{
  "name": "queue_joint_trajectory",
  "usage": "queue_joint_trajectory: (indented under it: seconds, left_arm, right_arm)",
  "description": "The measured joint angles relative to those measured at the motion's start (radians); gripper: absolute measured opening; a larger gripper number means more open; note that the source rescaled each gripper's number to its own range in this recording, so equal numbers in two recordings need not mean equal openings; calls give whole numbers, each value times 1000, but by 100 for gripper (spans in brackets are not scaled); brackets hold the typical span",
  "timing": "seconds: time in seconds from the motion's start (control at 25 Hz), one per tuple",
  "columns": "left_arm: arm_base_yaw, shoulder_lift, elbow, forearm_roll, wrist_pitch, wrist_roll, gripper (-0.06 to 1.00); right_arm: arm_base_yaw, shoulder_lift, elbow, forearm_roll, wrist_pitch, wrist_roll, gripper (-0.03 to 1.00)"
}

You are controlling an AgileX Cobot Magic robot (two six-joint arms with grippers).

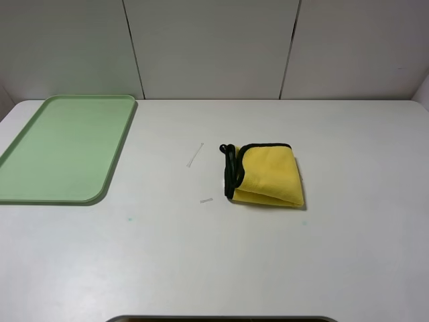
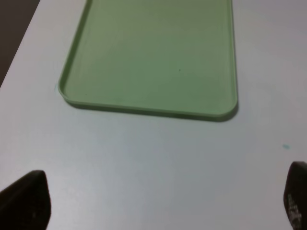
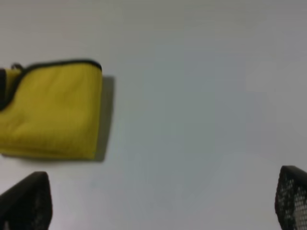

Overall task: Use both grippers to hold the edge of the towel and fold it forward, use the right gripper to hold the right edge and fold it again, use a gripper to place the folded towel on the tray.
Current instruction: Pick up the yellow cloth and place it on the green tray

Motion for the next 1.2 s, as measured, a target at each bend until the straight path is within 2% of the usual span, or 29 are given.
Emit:
queue_joint_trajectory:
  seconds: [0.36, 0.48, 0.64, 1.2]
  left_arm:
    - [0, 0, 0, 0, 0, 0, 97]
    - [0, 0, 0, 0, 0, 0, 97]
    - [0, 0, 0, 0, 0, 0, 97]
    - [0, 0, 0, 0, 0, 0, 97]
  right_arm:
    - [0, -260, 0, 0, 7, -12, 100]
    - [0, -315, -1, -1, 50, -16, 100]
    - [0, -323, 9, -10, 153, -52, 100]
    - [0, -324, 17, -49, 153, -5, 100]
